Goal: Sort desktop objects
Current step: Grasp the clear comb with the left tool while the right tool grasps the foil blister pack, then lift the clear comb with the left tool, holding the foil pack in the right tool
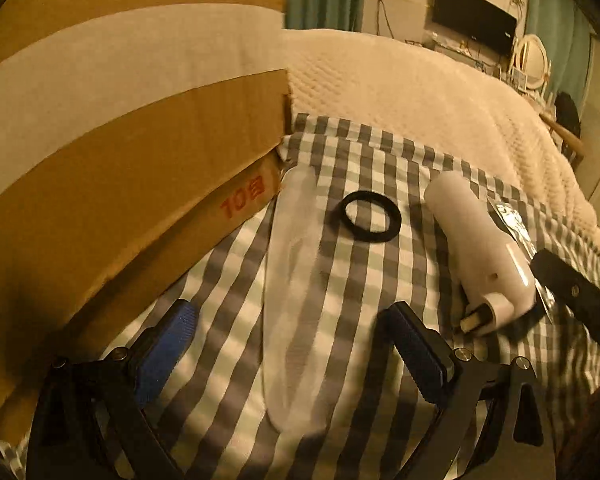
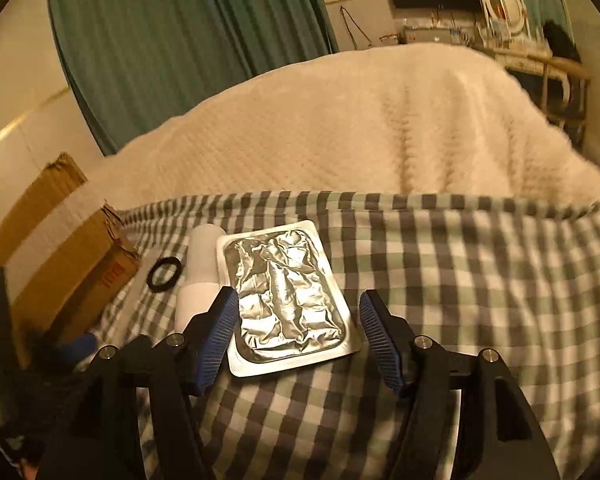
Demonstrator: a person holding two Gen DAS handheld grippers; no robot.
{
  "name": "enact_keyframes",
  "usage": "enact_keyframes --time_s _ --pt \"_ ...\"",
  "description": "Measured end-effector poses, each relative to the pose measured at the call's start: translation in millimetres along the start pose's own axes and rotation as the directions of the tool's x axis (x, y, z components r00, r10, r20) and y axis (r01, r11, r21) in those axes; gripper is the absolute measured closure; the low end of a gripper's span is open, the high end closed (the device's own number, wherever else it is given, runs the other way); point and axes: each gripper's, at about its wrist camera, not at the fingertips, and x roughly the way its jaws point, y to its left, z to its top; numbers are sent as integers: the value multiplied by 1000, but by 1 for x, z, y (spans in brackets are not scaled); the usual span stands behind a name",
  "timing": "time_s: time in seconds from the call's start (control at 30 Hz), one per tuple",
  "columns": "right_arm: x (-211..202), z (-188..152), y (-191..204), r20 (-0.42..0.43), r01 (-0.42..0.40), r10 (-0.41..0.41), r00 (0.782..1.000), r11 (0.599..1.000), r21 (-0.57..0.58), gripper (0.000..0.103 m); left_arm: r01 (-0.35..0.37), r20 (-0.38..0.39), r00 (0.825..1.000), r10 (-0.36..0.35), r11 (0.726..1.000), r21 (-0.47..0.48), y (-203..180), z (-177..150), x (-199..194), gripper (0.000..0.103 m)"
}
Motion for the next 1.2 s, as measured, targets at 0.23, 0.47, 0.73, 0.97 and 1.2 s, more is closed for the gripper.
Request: enact_keyframes --time_s 0.23,0.47,0.73,0.97,1.2 --pt "11 -3 -5 -38 -19 20 999 1000 11 29 68 -31 997 -69 997 -24 8 1 7 9" --pt "19 -10 16 -78 83 -95 992 986 -142 23 127 -43 991 -124 990 69 9 -14 -6 44" --pt "5 -22 31 -85 222 -247 965 947 -234 32 185 -94 980 -175 977 109 26 -22 -22 76" --pt "-58 -70 34 -215 209 -242 946 964 -164 32 226 -142 968 -209 967 114 38 -42 -53 77" --pt "-113 -92 46 -234 248 -273 933 960 -131 32 265 -184 952 -244 959 96 46 -69 -97 78"
